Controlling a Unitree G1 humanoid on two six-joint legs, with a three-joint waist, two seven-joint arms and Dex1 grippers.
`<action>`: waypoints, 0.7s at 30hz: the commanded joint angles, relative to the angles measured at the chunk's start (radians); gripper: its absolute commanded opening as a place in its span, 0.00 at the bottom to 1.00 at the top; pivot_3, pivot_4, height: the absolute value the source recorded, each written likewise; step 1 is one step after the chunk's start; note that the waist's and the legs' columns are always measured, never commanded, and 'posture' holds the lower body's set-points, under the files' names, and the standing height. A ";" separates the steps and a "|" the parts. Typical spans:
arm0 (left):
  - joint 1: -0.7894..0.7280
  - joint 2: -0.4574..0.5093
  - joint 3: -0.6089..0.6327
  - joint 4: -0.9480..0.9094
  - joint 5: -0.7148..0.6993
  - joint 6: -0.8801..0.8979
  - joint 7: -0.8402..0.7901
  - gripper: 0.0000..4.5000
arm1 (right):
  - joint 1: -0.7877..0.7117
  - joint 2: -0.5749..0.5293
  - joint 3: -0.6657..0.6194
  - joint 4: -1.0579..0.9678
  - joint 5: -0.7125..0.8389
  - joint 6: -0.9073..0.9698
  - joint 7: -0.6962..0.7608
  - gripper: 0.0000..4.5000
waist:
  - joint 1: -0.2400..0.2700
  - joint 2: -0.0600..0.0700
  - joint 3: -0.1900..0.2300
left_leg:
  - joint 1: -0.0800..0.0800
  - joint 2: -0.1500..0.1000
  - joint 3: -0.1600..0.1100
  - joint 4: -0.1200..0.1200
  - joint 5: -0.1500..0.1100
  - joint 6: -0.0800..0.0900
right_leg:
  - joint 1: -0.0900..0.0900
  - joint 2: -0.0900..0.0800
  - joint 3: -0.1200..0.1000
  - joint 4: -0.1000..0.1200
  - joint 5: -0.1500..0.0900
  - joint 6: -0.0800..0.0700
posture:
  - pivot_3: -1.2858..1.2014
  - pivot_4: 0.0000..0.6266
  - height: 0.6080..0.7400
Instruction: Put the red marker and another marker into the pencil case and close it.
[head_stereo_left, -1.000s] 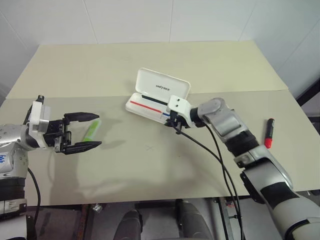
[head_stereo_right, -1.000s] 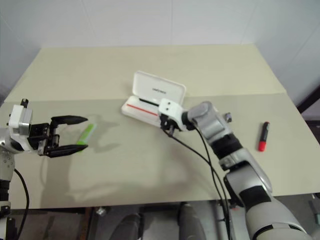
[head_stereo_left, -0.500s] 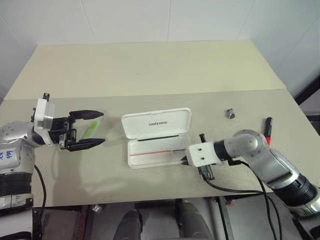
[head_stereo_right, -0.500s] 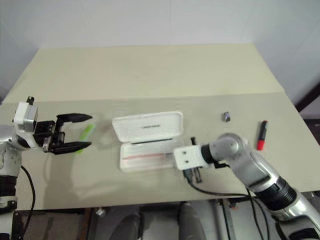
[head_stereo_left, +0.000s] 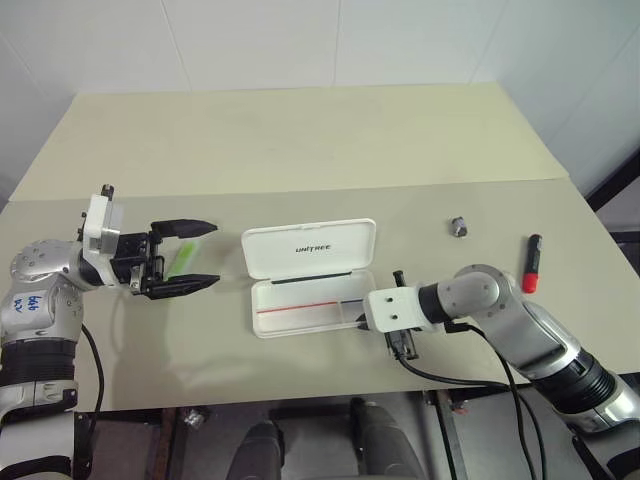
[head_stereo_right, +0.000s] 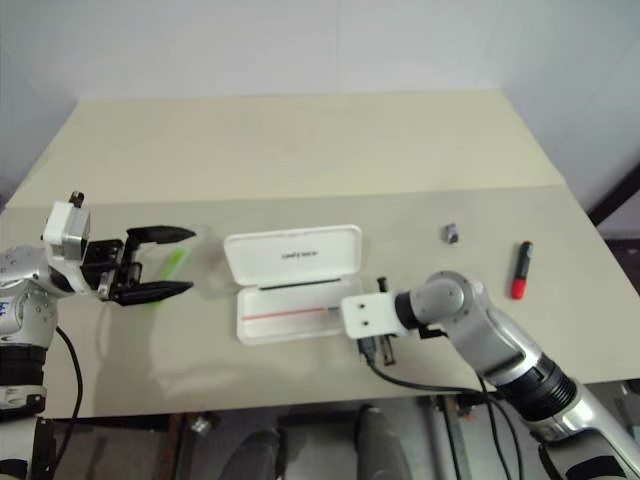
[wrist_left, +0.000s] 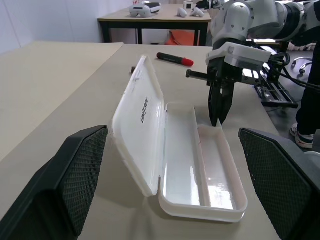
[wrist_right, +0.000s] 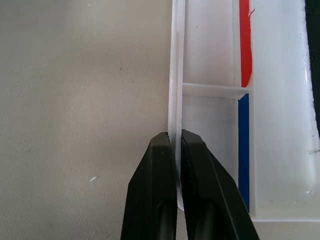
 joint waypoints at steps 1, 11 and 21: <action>-0.006 0.000 0.011 -0.012 -0.006 -0.014 -0.035 1.00 | -0.025 0.019 -0.026 0.054 -0.029 -0.020 -0.057 0.01 | 0.000 0.000 0.000 | 0.001 0.000 0.000 0.000 0.000 0.001 | 0.001 0.001 0.000 0.000 0.000 -0.002 | 0.52 0.24 1.00; -0.003 -0.008 0.007 -0.021 -0.007 -0.015 -0.034 1.00 | -0.059 0.031 -0.036 0.115 -0.024 -0.057 -0.064 0.01 | 0.002 -0.002 0.000 | 0.001 0.002 0.000 0.001 0.010 0.003 | 0.003 0.003 0.002 -0.006 0.006 -0.017 | 0.52 0.24 1.00; -0.003 -0.012 0.007 -0.020 -0.009 -0.017 -0.037 1.00 | -0.052 0.027 -0.045 0.069 0.009 -0.041 -0.031 0.72 | 0.008 -0.002 0.000 | -0.002 0.002 0.000 -0.001 0.008 0.000 | 0.001 0.003 0.001 -0.006 0.005 -0.013 | 0.52 0.24 1.00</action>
